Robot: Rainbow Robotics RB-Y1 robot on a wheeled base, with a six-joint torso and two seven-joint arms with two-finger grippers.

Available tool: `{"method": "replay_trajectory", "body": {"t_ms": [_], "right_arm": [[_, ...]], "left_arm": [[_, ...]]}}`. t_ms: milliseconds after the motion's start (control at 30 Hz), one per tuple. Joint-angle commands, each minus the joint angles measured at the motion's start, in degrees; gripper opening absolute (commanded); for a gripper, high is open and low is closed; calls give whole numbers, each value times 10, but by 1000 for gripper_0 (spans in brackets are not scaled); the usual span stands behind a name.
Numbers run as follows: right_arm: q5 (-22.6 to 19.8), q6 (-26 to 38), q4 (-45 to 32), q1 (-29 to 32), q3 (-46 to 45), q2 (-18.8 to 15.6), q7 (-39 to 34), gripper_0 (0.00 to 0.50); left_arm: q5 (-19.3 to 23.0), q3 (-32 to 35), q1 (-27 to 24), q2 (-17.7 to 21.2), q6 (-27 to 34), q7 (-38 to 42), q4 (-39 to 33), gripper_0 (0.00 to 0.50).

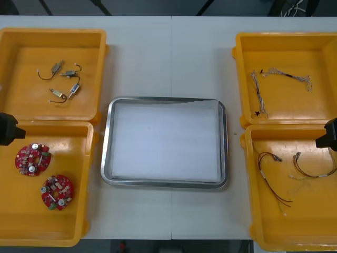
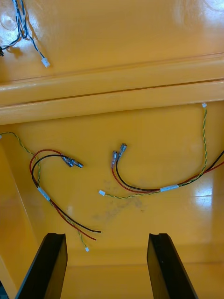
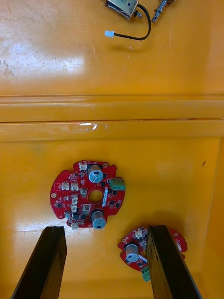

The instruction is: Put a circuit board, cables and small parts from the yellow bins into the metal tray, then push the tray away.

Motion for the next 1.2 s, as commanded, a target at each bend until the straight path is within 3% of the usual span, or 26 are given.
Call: {"method": "replay_trajectory", "body": {"t_ms": [33, 1200], "right_arm": [[4, 3, -15, 5, -14, 2, 7, 500], [4, 3, -15, 5, -14, 2, 7, 500]], "left_arm": [[-6, -7, -10, 30, -6, -41, 0, 500], [-6, -7, -10, 30, -6, -41, 0, 500]]}}
